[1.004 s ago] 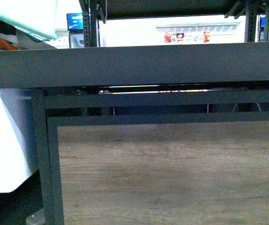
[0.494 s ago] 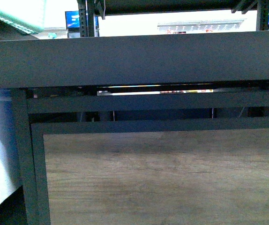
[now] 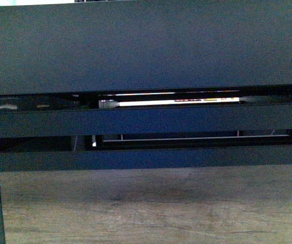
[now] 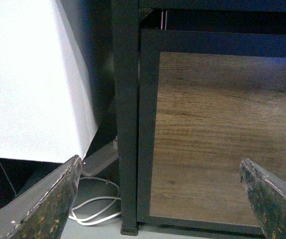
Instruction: Pick lemon from shelf
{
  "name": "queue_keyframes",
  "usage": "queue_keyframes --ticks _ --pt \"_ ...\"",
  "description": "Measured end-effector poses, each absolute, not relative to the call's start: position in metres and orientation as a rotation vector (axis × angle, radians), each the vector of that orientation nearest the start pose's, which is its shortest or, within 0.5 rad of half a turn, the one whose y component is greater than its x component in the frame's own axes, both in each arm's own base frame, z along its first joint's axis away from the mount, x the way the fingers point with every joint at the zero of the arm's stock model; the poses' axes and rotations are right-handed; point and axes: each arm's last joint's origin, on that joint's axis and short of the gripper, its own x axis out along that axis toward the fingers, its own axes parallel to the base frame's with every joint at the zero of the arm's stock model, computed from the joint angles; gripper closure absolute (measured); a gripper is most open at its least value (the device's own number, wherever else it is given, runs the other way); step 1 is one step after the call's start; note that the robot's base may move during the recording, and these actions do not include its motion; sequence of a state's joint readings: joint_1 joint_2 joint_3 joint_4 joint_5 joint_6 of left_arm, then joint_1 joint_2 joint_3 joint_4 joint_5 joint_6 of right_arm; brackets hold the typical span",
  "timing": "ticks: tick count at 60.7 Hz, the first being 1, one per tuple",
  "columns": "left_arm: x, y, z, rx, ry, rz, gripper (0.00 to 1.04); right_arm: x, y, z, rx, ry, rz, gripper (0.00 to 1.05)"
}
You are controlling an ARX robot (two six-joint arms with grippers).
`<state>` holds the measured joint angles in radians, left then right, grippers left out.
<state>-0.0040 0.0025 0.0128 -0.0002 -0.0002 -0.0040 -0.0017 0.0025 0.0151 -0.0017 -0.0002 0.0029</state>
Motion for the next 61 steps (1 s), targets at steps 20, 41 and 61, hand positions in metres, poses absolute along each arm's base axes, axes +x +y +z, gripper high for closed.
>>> queue_keyframes --ticks 20,41,61 --pt "0.097 -0.0004 0.1677 -0.004 -0.01 -0.003 0.08 0.0969 -0.0002 0.1683 0.003 -0.011 -0.002 0.02" --pt "0.097 -0.0004 0.1677 -0.004 -0.01 -0.004 0.08 0.0969 -0.0001 0.1683 0.002 -0.011 -0.001 0.02" --pt "0.097 -0.0004 0.1677 -0.004 -0.01 -0.004 0.08 0.0969 -0.0002 0.1683 0.002 -0.011 -0.002 0.02"
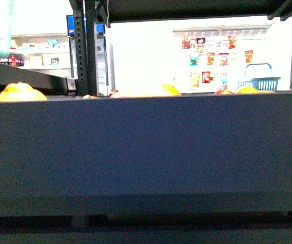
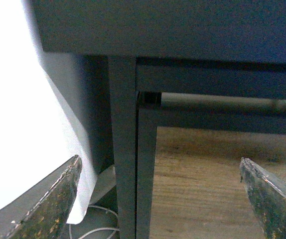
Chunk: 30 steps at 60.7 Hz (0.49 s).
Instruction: Pick lemon from shelf
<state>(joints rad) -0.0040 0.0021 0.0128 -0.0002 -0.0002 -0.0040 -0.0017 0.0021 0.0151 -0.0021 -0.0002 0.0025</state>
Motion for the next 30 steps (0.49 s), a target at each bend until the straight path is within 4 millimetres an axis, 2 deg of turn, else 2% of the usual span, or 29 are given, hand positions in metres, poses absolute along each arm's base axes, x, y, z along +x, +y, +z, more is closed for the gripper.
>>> queue_keyframes --ticks 30 --pt "0.097 -0.0004 0.1677 -0.004 -0.01 -0.004 0.08 0.0969 -0.0002 0.1683 0.003 -0.011 -0.002 0.02"
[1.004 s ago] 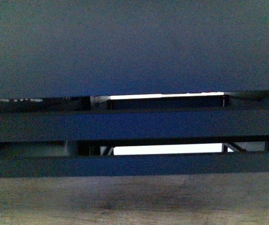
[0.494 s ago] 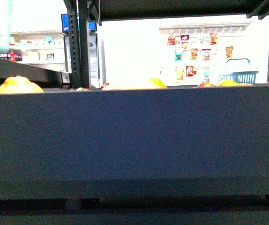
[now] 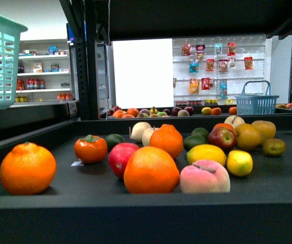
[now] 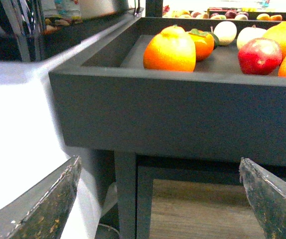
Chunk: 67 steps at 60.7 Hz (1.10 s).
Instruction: Pick lemon from shelf
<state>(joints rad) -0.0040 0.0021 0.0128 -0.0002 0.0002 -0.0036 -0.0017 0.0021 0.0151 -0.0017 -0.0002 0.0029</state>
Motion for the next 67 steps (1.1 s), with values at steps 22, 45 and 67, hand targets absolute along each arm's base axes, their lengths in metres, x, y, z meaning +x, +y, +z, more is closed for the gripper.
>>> queue_keyframes --ticks 22,45,67 --pt "0.097 -0.0004 0.1677 -0.004 -0.01 -0.004 0.08 0.0969 -0.0002 0.1683 0.004 -0.011 -0.002 0.02" --pt "0.097 -0.0004 0.1677 -0.004 -0.01 -0.003 0.08 0.0969 -0.0001 0.1683 0.002 -0.011 -0.001 0.02" --pt "0.097 -0.0004 0.1677 -0.004 -0.01 -0.004 0.08 0.0969 -0.0002 0.1683 0.003 -0.011 -0.002 0.02"
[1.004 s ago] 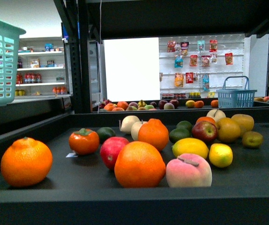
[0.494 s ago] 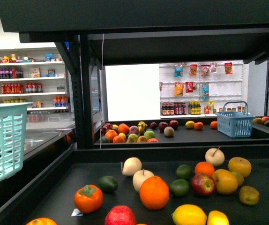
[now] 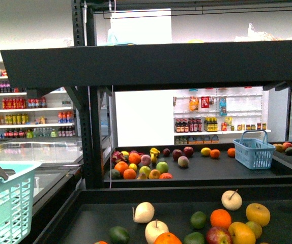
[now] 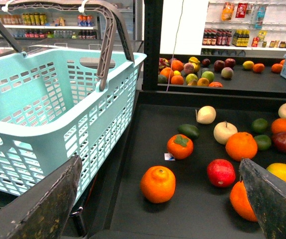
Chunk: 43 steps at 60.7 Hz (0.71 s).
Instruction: Pick lemon from shelf
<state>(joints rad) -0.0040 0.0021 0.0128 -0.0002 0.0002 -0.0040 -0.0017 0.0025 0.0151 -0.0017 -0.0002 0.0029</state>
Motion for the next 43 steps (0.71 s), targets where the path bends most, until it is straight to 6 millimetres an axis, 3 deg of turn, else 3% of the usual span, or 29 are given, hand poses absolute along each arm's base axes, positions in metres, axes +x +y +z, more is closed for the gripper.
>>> queue_keyframes --ticks 19,27,32,38,43 --pt "0.097 0.0 0.168 -0.004 -0.01 -0.004 0.08 0.097 0.0 0.168 0.003 -0.011 0.0 0.02" --pt "0.102 0.001 0.165 -0.384 0.254 -0.022 0.08 0.097 0.0 0.168 0.003 -0.011 0.0 0.02" --pt "0.117 0.019 0.203 -0.718 0.227 -0.036 0.08 0.097 0.0 0.168 0.003 -0.011 0.0 0.02" --pt "0.152 0.066 0.255 -1.023 0.148 0.046 0.08 0.097 0.0 0.168 0.003 -0.011 0.0 0.02" --pt "0.175 0.09 0.274 -1.151 0.156 0.103 0.08 0.097 0.0 0.168 0.003 -0.011 0.0 0.02"
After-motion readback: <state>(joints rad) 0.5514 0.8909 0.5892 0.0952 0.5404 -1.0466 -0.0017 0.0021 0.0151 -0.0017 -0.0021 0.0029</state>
